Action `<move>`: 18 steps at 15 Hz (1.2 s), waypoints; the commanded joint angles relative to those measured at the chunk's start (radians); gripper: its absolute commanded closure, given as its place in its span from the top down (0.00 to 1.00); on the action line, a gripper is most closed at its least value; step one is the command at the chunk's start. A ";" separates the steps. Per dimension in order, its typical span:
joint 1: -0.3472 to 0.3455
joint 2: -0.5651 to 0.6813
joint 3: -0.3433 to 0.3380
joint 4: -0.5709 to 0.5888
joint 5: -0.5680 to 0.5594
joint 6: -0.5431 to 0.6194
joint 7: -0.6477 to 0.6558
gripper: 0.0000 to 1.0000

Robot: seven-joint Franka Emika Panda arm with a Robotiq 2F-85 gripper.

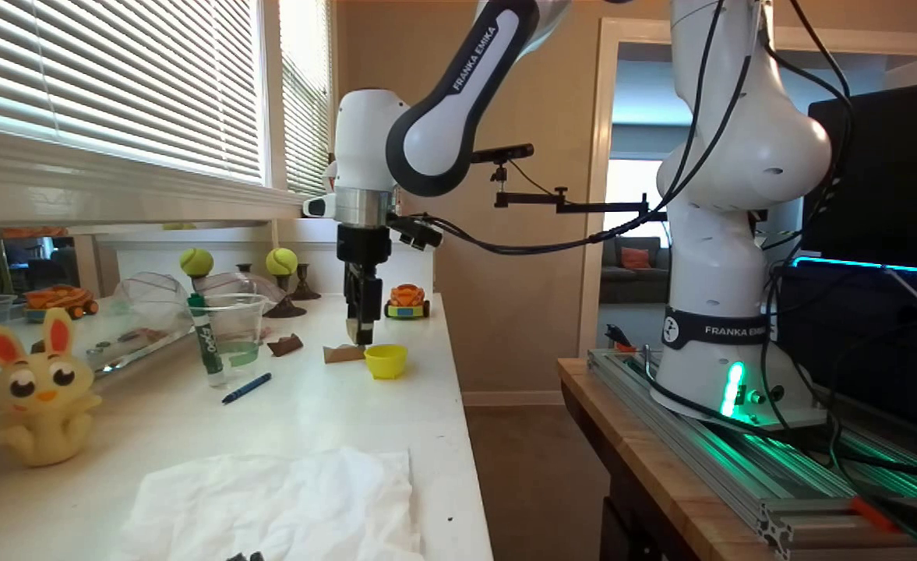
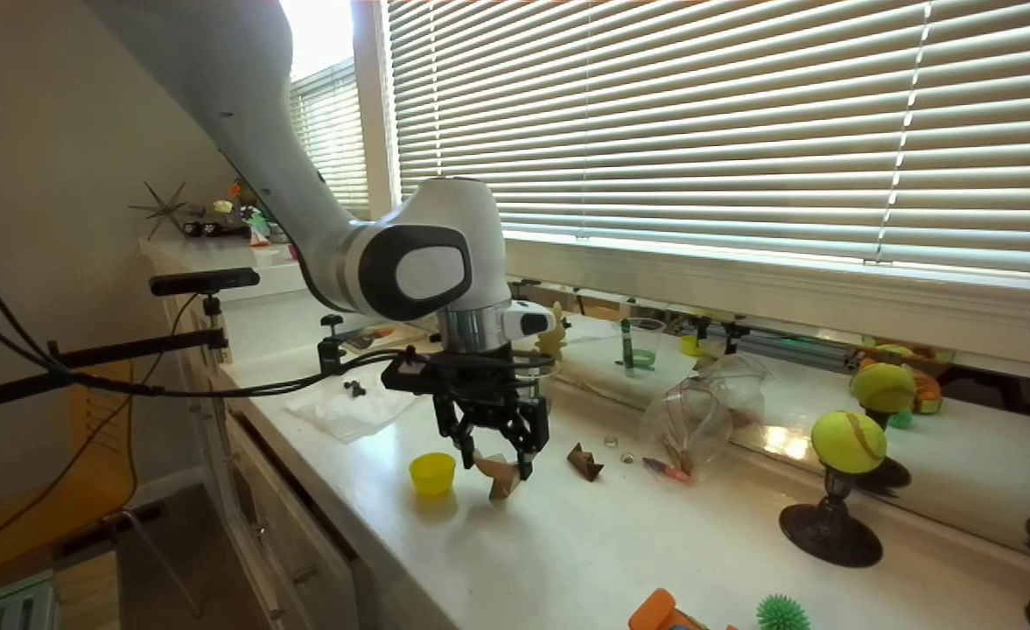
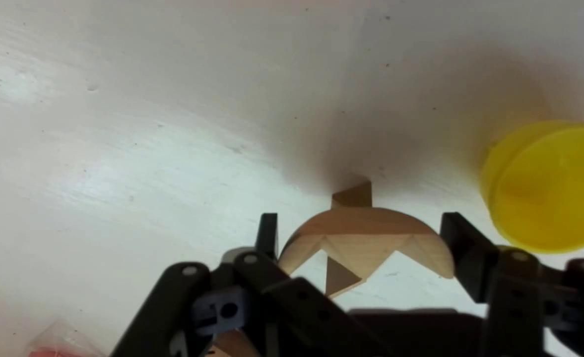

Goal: Put the wooden object over the other

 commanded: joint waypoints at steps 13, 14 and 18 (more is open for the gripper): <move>0.011 0.045 0.003 0.047 -0.029 0.007 0.051 1.00; 0.012 0.045 0.002 0.048 -0.031 0.007 0.054 1.00; 0.018 0.013 -0.009 0.047 -0.055 -0.026 0.081 1.00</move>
